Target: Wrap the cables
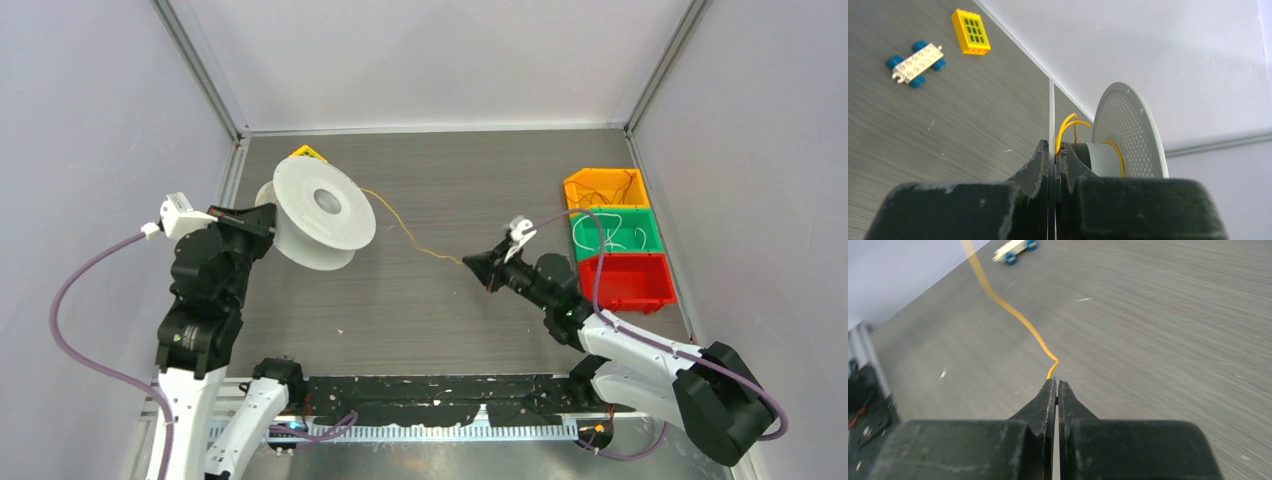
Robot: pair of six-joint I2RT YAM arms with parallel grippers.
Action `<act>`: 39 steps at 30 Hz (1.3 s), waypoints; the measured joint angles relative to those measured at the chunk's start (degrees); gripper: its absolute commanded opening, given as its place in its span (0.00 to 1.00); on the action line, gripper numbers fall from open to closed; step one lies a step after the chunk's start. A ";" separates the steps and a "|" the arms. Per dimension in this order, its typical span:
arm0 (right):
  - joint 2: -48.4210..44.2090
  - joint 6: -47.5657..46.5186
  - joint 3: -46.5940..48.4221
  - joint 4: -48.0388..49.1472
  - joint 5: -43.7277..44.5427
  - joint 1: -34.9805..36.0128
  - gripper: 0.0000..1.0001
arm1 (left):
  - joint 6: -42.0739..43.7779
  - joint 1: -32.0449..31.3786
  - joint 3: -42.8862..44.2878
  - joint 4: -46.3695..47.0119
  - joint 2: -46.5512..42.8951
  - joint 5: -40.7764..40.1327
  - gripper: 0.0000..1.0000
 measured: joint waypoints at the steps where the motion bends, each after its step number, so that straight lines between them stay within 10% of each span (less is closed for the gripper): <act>1: -0.76 -1.66 -0.92 0.66 0.02 3.17 0.05 | -1.99 0.98 -1.68 1.09 0.04 -0.04 0.00; 10: -3.85 -6.88 -4.66 -0.42 5.07 20.70 0.05 | -18.01 8.83 -18.10 10.60 4.90 3.65 0.00; 20: -21.90 -9.75 -4.20 -11.54 16.87 36.87 0.05 | -15.87 10.67 -21.16 15.96 9.03 2.62 0.00; 31: -36.39 -11.74 -3.87 -20.63 26.25 40.59 0.05 | -12.61 15.10 -21.16 20.35 16.02 5.88 0.00; 39: -28.57 -13.77 1.44 -21.46 21.16 40.70 0.06 | -5.73 14.43 -20.72 24.48 21.38 11.50 0.00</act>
